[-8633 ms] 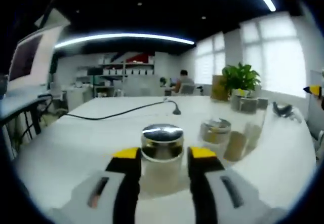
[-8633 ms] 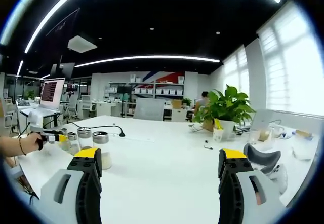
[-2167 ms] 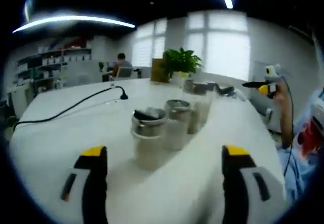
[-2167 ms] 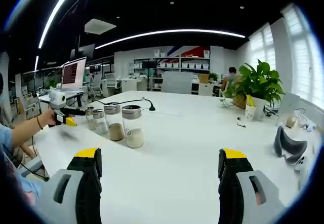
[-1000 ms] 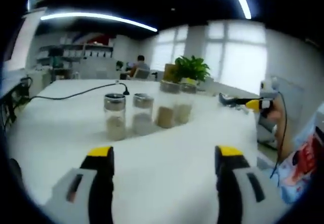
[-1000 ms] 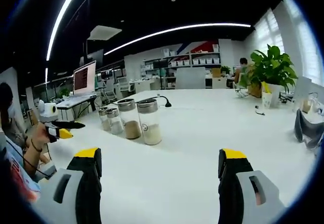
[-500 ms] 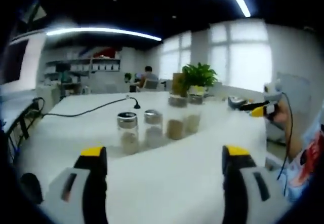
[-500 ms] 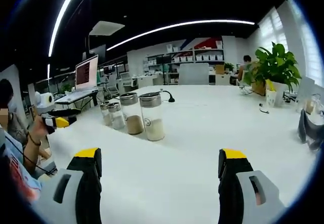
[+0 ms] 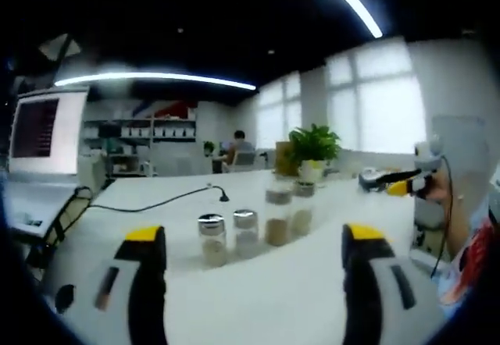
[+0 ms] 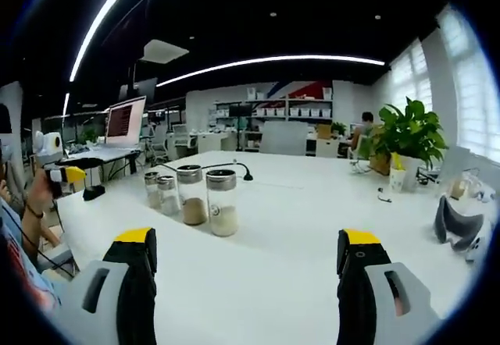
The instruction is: Rotate the seasoning bottle until the label or dispensing opening points toward the visible target arrow and the bottle remains upright within the marked orientation range
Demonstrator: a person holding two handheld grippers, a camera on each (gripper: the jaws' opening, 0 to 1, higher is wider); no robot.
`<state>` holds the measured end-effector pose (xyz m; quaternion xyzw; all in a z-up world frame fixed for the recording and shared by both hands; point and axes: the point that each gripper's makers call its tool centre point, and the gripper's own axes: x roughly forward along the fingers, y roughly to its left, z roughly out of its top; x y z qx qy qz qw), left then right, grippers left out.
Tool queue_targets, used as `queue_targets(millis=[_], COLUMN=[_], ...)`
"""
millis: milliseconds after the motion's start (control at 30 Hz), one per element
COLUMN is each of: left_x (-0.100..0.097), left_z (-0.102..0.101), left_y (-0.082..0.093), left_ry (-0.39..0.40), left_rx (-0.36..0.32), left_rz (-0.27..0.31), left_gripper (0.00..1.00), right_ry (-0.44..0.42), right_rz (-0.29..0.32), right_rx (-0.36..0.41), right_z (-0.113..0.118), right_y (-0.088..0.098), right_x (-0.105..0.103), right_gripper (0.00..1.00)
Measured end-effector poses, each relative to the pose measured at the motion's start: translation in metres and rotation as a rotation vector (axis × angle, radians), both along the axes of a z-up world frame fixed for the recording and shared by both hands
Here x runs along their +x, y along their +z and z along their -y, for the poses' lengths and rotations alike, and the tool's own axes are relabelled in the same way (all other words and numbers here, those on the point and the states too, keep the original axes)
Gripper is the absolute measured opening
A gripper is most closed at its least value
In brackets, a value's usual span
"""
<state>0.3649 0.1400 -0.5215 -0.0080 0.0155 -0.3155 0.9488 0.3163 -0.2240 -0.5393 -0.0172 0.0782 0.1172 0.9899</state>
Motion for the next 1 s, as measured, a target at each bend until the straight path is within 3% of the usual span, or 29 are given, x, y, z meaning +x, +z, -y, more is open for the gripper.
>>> queue_targets(millis=[167,400,600,767,1000], left_x=[-0.01,-0.019,-0.022,-0.025,-0.026], left_z=[-0.017,-0.035,-0.046,-0.046,-0.041], left_y=[0.022,0.034,0.045,0.051,0.05], left_ry=[0.042,0.101,0.144,0.144,0.125], left_rx=[-0.02,0.008,-0.013,-0.031,-0.032], left_rz=[0.043,0.066,0.101,0.114,0.109], left_gripper=[1.0,1.0,1.0,1.0,1.0], right_ry=[-0.063,-0.168,-0.342,-0.34,-0.276], right_rz=[0.053,0.125,0.198,0.214,0.188], right_rx=[-0.009,0.02,0.027,0.053,0.065], right_z=[0.021,0.05,0.088,0.091,0.078], right_y=[0.014,0.037,0.052,0.054,0.048], right_x=[-0.018,-0.042,-0.056,-0.056,-0.047], right_gripper=[1.0,1.0,1.0,1.0,1.0])
